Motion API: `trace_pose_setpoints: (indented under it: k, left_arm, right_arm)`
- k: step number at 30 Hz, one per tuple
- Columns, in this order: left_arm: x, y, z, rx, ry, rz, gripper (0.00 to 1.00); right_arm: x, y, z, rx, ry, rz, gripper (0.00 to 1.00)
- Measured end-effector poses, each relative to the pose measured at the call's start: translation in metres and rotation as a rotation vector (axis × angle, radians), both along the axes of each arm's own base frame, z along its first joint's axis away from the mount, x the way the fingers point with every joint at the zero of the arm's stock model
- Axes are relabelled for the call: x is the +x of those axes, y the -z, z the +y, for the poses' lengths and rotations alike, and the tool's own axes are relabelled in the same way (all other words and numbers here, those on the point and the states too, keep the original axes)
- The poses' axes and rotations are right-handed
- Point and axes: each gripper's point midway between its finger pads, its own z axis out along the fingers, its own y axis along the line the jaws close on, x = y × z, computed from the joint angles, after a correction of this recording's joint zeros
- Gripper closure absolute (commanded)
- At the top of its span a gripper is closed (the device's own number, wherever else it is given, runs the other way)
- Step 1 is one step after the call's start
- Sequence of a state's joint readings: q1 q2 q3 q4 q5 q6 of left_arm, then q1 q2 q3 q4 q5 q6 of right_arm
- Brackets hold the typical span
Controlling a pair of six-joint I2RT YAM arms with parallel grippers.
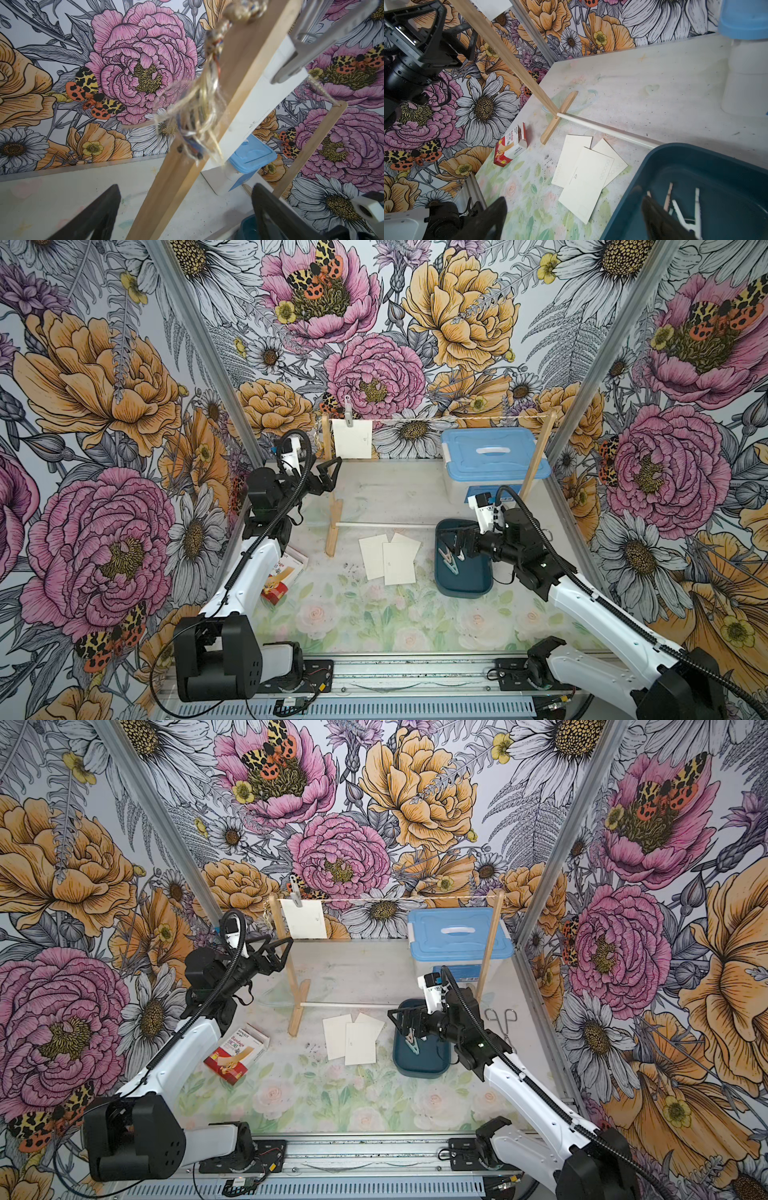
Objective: Remove the postcards from the strings
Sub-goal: Move the clothesline to the center of the board.
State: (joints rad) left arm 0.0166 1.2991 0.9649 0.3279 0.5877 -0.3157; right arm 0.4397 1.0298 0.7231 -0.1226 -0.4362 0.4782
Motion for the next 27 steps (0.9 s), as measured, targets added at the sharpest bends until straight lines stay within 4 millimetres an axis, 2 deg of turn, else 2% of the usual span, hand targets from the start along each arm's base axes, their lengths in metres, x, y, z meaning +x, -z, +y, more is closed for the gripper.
trace_pose_setpoints:
  k: [9, 21, 27]
  left_arm:
    - [0.007, 0.015, -0.014, 0.014, 0.075, 0.025, 0.05]
    - [-0.007, 0.014, -0.059, 0.028, 0.192, 0.011, 0.1]
    - [-0.016, 0.012, -0.054, 0.022, 0.159, 0.01, 0.04]
  right_arm:
    - [-0.003, -0.001, 0.003, 0.003, -0.015, 0.0, 0.02]
    - [-0.003, -0.001, 0.003, 0.003, -0.016, 0.0, 0.03]
    - [-0.004, 0.0, 0.004, 0.003, -0.019, 0.0, 0.03]
